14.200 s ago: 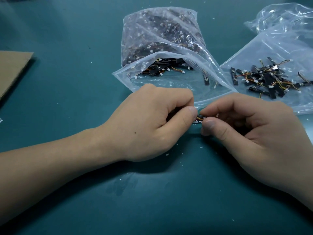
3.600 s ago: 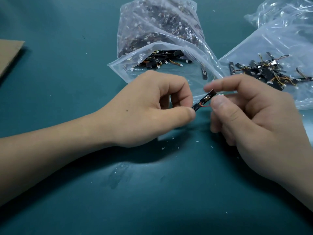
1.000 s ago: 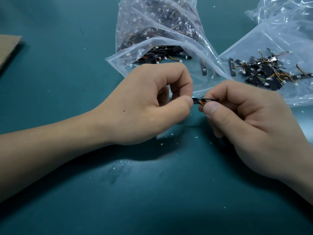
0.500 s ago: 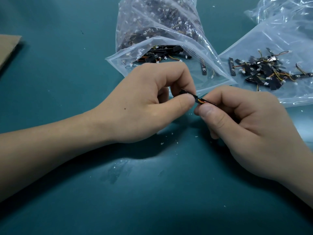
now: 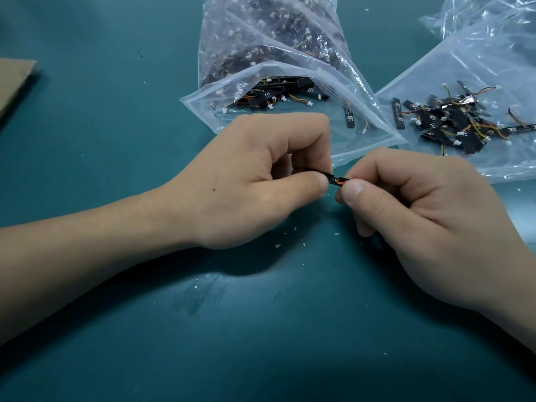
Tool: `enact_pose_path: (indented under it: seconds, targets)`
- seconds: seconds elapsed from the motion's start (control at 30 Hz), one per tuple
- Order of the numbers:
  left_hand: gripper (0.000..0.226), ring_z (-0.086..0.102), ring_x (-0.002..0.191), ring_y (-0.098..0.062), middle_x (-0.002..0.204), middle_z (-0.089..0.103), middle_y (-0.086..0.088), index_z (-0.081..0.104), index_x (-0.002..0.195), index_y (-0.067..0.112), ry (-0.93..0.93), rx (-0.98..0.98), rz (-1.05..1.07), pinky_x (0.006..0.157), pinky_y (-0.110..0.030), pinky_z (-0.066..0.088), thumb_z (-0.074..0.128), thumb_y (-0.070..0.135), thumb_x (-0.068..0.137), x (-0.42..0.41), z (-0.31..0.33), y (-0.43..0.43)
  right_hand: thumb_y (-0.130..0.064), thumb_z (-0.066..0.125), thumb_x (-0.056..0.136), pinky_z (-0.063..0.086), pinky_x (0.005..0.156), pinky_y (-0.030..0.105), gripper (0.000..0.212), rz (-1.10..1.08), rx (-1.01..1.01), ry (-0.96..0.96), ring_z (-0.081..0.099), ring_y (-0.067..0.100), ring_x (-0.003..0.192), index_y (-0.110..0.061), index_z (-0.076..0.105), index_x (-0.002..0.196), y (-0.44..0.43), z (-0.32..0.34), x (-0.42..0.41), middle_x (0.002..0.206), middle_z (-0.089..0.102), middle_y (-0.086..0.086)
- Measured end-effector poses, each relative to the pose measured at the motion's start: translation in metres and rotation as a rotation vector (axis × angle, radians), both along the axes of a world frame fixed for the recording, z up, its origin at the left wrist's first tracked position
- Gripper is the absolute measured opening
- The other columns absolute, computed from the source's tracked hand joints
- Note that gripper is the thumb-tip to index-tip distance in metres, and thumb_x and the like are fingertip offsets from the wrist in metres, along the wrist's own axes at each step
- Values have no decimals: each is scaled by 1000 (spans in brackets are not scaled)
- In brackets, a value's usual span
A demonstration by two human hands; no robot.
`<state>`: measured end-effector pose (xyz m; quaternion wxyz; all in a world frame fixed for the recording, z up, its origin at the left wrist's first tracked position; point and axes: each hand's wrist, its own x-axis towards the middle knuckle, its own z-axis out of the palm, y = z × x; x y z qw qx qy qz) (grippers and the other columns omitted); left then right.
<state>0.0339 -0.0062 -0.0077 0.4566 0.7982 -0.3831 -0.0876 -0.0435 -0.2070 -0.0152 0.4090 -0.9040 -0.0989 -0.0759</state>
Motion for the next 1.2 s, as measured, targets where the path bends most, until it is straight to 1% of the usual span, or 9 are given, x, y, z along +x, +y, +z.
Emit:
enact_pose_path:
  seconds: [0.17, 0.37, 0.5, 0.63, 0.7, 0.83, 0.93, 1.1, 1.2]
  targets:
    - [6, 45, 50, -7, 65, 56, 15, 64, 84, 15, 4, -2, -15, 51, -16, 35, 66, 16, 89, 0, 0, 0, -40, 56, 94, 41, 49, 29, 22, -22, 50, -10, 55, 21, 53, -26, 65, 80, 0, 1, -2, 62, 62, 2]
    - [8, 45, 52, -7, 64, 54, 17, 62, 84, 19, -2, 19, -13, 53, -16, 34, 63, 17, 92, 0, 0, -1, -37, 54, 95, 38, 52, 16, 25, -18, 21, -15, 57, 13, 55, -23, 63, 75, 0, 3, -1, 62, 63, -7]
    - [8, 45, 52, -8, 62, 54, 18, 61, 84, 19, 4, 15, 15, 53, -17, 34, 62, 16, 91, 0, 0, -1, -41, 55, 95, 40, 50, 26, 25, -9, 28, -10, 55, 20, 54, -24, 63, 78, 0, 2, -1, 62, 62, 2]
    - [5, 48, 52, -10, 65, 55, 17, 62, 86, 20, -32, 55, -2, 53, -16, 36, 61, 18, 90, -1, 0, -2, -28, 59, 97, 36, 52, 12, 25, -17, -8, -25, 57, 11, 56, -23, 62, 72, -1, 1, -1, 61, 62, -9]
    - [6, 46, 51, -9, 64, 55, 15, 62, 85, 18, -5, 26, 5, 52, -18, 36, 61, 16, 90, 0, 0, -2, -32, 57, 98, 37, 53, 10, 23, 0, 17, -13, 59, 10, 57, -24, 63, 77, 0, 1, -1, 66, 65, -10]
    - [5, 46, 52, -9, 64, 55, 8, 63, 86, 14, -8, 4, -15, 52, -17, 35, 62, 12, 90, -1, 0, 0, -39, 53, 96, 38, 52, 15, 23, 12, 46, 10, 56, 13, 55, -26, 62, 78, -1, 1, -1, 63, 61, -4]
    - [6, 46, 51, -10, 64, 55, 10, 64, 86, 18, -20, -15, -8, 53, -17, 35, 63, 14, 90, -2, 0, 0, -40, 53, 95, 39, 51, 21, 25, 7, 47, 7, 54, 16, 54, -24, 62, 78, -2, 1, -1, 62, 59, -1]
    - [5, 45, 51, -11, 62, 55, 7, 66, 86, 14, -1, -42, -3, 52, -20, 36, 63, 12, 90, -1, -1, 0, -41, 54, 94, 39, 51, 21, 26, 18, 64, 3, 55, 17, 54, -24, 67, 79, -2, 2, -1, 63, 60, 0]
    - [6, 48, 54, -15, 63, 56, 5, 66, 86, 12, 42, -112, 3, 55, -22, 37, 62, 8, 90, 0, 0, 0, -45, 51, 96, 41, 51, 30, 35, 68, 30, 12, 53, 19, 54, -20, 62, 74, -3, 1, -2, 60, 58, 4]
